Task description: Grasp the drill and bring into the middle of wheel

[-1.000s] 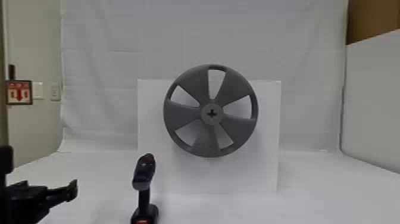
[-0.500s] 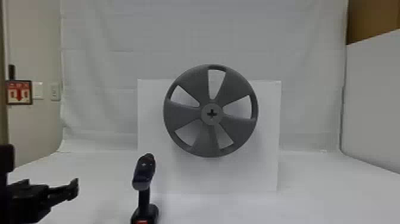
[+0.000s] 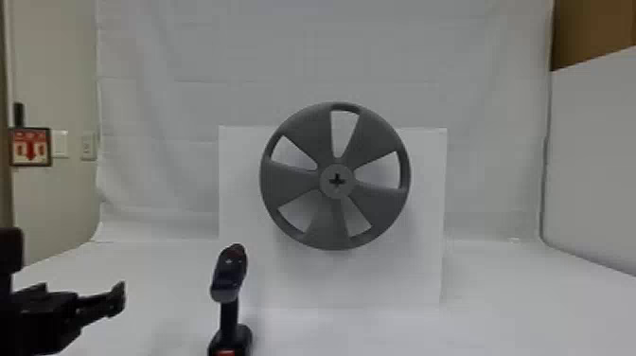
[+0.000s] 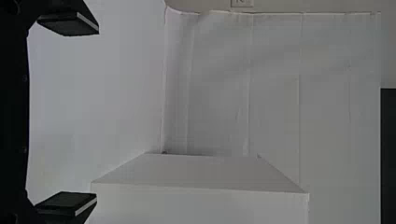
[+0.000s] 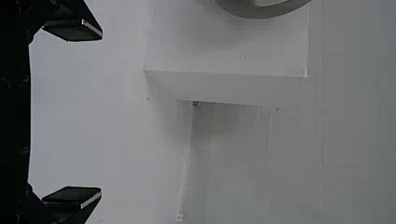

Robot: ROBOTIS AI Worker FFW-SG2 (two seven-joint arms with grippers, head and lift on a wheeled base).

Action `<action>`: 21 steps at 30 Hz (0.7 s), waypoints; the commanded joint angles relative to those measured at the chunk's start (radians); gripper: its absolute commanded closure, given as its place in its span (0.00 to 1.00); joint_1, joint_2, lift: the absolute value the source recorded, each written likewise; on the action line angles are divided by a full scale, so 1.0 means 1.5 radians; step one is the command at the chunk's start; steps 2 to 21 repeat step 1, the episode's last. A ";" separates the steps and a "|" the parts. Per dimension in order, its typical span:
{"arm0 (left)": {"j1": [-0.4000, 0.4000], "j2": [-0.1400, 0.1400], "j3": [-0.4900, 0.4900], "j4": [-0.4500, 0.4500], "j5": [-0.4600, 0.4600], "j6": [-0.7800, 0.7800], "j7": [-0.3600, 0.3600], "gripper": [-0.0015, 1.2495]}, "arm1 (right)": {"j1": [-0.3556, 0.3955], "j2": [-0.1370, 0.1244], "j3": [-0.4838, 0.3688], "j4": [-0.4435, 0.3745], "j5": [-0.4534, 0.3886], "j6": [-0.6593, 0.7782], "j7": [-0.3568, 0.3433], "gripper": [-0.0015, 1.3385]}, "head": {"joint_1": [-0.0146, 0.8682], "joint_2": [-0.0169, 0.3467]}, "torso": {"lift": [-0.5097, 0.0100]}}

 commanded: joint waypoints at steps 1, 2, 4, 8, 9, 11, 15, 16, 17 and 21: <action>0.000 0.000 0.000 0.000 0.000 0.000 0.000 0.03 | -0.001 0.000 0.000 0.000 0.000 0.000 0.000 0.09 | 0.08 0.13 | 0.21; 0.000 0.000 0.000 0.000 0.000 0.000 0.000 0.03 | -0.001 0.000 0.000 0.000 0.000 0.000 0.000 0.09 | 0.08 0.13 | 0.21; 0.000 0.000 0.000 0.000 0.000 0.000 0.000 0.03 | -0.001 0.000 0.000 0.000 0.000 0.000 0.000 0.09 | 0.08 0.13 | 0.21; 0.000 0.000 0.000 0.000 0.000 0.000 0.000 0.03 | -0.001 0.000 0.000 0.000 0.000 0.000 0.000 0.09 | 0.08 0.13 | 0.21; 0.000 0.000 0.000 0.000 0.000 0.000 0.000 0.03 | -0.001 0.000 0.000 0.000 0.000 0.000 0.000 0.09 | 0.08 0.13 | 0.21; 0.000 0.000 0.000 0.000 0.000 0.000 0.000 0.03 | -0.001 0.000 0.000 0.000 0.000 0.000 0.000 0.09 | 0.08 0.13 | 0.21; 0.000 0.000 0.000 0.000 0.000 0.000 0.000 0.03 | -0.001 0.000 0.000 0.000 0.000 0.000 0.000 0.09 | 0.08 0.13 | 0.21; 0.000 0.000 0.000 0.000 0.000 0.000 0.000 0.03 | -0.001 0.000 0.000 0.000 0.000 0.000 0.000 0.09 | 0.08 0.13 | 0.21; 0.000 0.000 0.000 0.000 0.000 0.000 0.000 0.03 | -0.001 0.000 0.000 0.000 0.000 0.000 0.000 0.09 | 0.08 0.13 | 0.21; 0.000 0.000 0.000 0.000 0.000 0.000 0.000 0.03 | -0.001 0.000 0.000 0.000 0.000 0.000 0.000 0.09 | 0.08 0.13 | 0.21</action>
